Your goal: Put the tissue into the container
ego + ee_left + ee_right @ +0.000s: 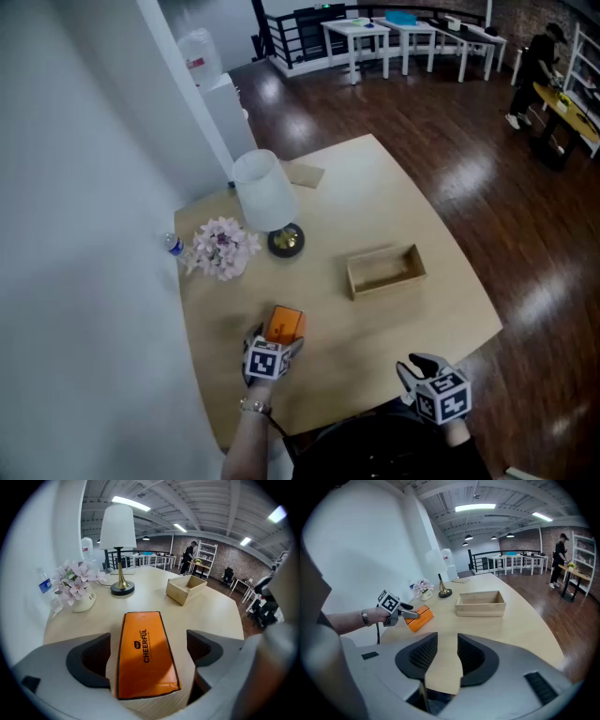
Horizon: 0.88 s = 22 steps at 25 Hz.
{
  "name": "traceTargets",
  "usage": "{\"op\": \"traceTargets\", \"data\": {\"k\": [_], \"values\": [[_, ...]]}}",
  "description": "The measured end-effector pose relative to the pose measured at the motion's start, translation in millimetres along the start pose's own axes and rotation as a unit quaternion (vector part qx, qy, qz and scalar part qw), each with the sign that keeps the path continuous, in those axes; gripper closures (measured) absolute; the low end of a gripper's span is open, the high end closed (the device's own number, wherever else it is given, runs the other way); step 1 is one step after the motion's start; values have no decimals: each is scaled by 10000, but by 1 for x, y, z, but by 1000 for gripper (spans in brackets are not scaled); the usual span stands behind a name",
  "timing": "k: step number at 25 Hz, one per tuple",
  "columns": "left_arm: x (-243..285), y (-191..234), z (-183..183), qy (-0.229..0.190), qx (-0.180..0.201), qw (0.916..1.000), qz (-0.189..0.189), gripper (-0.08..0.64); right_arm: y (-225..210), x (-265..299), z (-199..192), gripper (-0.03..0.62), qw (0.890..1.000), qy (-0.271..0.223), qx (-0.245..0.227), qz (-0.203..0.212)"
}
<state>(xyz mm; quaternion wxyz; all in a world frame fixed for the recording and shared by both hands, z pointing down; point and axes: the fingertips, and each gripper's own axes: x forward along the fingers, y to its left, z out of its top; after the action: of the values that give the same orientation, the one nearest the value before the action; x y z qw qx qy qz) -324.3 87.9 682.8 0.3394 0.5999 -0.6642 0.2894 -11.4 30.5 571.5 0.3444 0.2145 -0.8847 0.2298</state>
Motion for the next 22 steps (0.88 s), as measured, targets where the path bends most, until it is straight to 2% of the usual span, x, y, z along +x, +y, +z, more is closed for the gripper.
{"op": "traceTargets", "data": {"k": [3, 6, 10, 14, 17, 19, 22], "values": [[15, -6, -7, 304, 90, 9995, -93, 72, -11, -1, 2, 456, 10000, 6, -6, 10], [24, 0, -21, 550, 142, 9984, 69, 74, -20, 1, 3, 456, 10000, 41, -32, 25], [21, 11, -21, 569, 408, 9968, 398, 158, -25, 7, 2, 456, 9999, 112, -33, 103], [19, 5, -20, 619, 434, 9965, 351, 201, -27, 10, -1, 456, 9997, 169, -21, 150], [5, -2, -11, 484, 343, 9979, 257, 210, -32, 8, -1, 456, 9997, 168, 2, 165], [-12, -8, 5, 219, 358, 9988, 248, 213, -38, 5, -4, 456, 9997, 201, 21, 159], [-29, -18, 50, -231, 673, 9973, 158, 215, -48, 5, -6, 456, 9997, 186, 98, 153]]}}
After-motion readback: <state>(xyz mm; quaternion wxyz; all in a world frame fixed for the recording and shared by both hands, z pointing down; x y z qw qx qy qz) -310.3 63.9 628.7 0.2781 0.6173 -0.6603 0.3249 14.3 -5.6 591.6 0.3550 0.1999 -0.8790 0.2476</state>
